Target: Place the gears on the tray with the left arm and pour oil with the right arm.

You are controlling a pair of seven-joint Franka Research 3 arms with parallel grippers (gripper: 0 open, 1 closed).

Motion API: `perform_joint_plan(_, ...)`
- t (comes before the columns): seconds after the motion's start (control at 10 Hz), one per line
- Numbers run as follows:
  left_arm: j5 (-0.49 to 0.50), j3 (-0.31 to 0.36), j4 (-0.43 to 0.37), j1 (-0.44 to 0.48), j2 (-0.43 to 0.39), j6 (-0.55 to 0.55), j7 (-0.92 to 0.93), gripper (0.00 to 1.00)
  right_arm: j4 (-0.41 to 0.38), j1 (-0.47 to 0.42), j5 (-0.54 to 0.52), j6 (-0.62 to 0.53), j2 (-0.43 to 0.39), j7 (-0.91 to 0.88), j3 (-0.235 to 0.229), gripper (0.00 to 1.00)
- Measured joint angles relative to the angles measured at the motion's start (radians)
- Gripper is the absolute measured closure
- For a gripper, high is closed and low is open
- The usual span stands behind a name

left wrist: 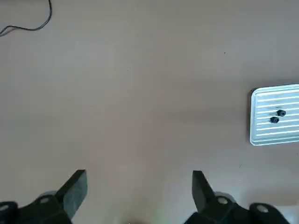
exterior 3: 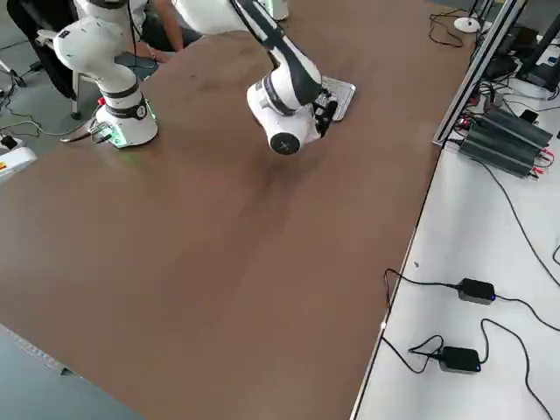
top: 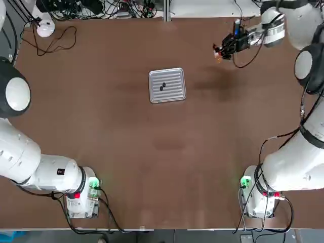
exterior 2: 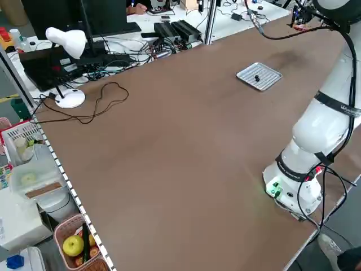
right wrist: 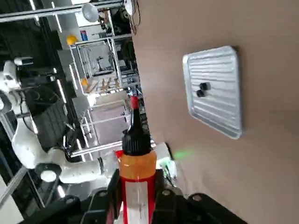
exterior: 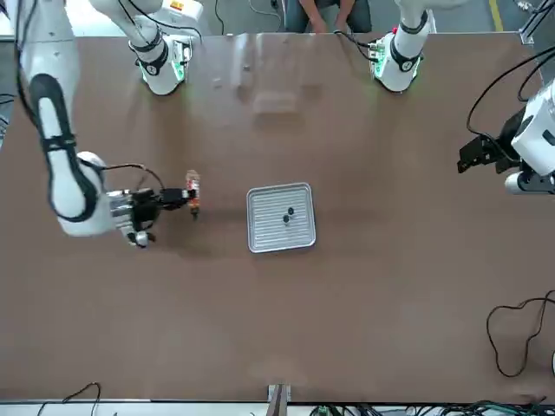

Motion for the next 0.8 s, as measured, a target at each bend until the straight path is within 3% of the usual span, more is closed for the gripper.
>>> perform_joint_plan(0.2,0.0,0.0,0.0,0.0,0.0,0.0,0.0,0.01,0.012,-0.105,-0.056,-0.052,0.0,-0.186,0.0,0.7)
perform_joint_plan(0.6,0.0,0.0,0.001,0.0,0.0,0.0,-0.001,0.01,0.012,-0.226,-0.16,-0.101,0.001,-0.513,0.001,0.7)
perform_joint_plan(0.8,0.0,0.001,0.003,0.002,0.0,0.0,-0.001,0.01,0.012,-0.3,-0.178,-0.108,0.003,-0.776,0.001,0.7)
